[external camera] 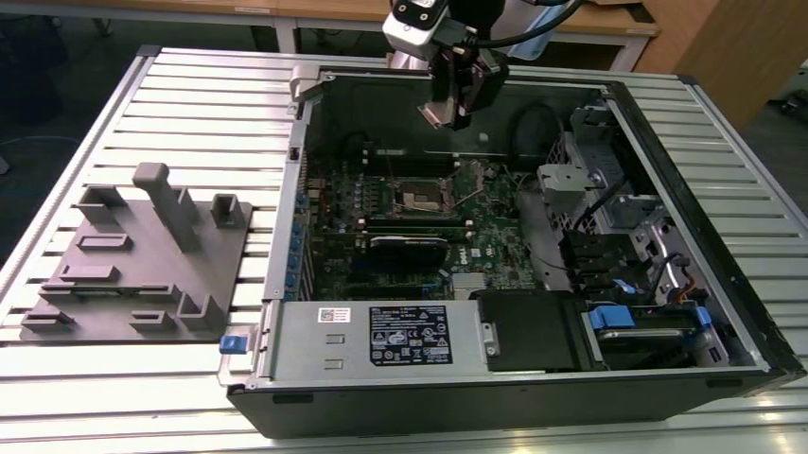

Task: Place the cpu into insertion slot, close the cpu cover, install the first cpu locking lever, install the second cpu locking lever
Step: 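Place the cpu into insertion slot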

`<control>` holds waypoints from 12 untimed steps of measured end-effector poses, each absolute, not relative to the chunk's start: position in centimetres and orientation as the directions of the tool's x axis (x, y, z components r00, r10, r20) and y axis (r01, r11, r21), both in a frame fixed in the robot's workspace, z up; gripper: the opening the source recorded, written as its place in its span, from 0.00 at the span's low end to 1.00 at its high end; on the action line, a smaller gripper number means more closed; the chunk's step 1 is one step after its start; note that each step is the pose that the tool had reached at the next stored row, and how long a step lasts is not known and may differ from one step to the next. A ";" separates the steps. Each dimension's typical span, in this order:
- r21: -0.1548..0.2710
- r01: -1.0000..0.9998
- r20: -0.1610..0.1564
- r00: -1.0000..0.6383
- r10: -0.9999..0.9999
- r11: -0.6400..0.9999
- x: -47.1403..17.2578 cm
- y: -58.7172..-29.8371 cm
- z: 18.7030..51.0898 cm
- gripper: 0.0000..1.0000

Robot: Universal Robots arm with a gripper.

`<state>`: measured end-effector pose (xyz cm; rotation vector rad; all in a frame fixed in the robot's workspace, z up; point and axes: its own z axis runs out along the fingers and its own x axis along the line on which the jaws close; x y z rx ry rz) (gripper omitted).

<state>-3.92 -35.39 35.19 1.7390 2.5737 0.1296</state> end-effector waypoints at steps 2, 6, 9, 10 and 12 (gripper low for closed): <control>0.087 0.925 0.020 -0.373 0.927 0.370 -3.9 -35.4 35.2 0.54; 0.087 0.926 0.020 -0.370 0.929 0.367 -3.9 -35.4 35.2 0.54; 0.087 0.928 0.020 -0.366 0.930 0.363 -3.9 -35.4 35.2 0.54; 0.087 0.928 0.020 -0.365 0.931 0.362 -3.9 -35.4 35.2 0.54; 0.087 0.930 0.020 -0.361 0.932 0.358 -3.9 -35.4 35.2 0.54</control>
